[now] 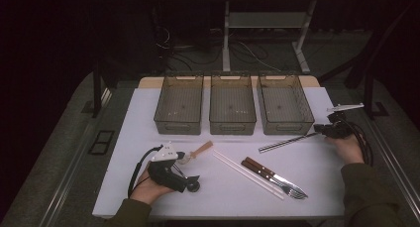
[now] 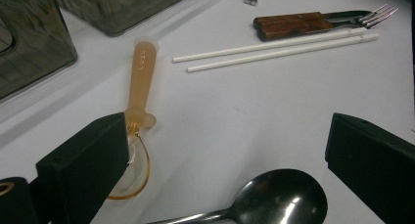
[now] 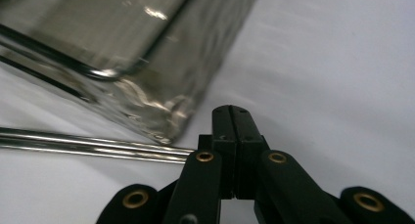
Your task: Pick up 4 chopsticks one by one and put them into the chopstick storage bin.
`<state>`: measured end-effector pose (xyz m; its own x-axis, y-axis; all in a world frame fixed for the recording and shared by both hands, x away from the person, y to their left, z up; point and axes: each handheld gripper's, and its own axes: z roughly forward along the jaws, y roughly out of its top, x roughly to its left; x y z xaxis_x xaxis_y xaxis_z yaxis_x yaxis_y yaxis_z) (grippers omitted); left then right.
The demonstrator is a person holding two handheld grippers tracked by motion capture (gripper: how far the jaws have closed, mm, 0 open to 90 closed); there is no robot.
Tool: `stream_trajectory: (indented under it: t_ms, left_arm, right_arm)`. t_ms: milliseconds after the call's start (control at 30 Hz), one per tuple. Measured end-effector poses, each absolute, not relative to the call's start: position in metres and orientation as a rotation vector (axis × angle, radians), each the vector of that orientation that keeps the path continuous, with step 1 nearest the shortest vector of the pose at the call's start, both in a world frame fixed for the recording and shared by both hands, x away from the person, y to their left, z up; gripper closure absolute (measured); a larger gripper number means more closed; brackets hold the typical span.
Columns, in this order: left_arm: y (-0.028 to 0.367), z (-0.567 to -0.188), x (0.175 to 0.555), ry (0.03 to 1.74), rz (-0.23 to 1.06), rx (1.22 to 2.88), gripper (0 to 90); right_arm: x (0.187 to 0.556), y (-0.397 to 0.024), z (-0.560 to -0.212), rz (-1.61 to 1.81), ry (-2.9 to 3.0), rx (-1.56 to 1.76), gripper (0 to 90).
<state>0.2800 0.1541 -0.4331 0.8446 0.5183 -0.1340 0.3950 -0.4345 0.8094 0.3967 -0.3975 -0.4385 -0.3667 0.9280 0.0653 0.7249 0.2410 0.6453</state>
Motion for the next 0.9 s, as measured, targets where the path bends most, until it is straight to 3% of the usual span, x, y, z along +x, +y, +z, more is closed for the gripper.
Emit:
stream_trajectory:
  t_ms: [900]
  left_arm:
    - [0.153, -0.434, 0.280, 0.667, 0.159, 2.083, 1.2]
  right_arm:
    - [0.402, -0.410, -0.445, 0.777, 2.179, 1.570, 89.8]
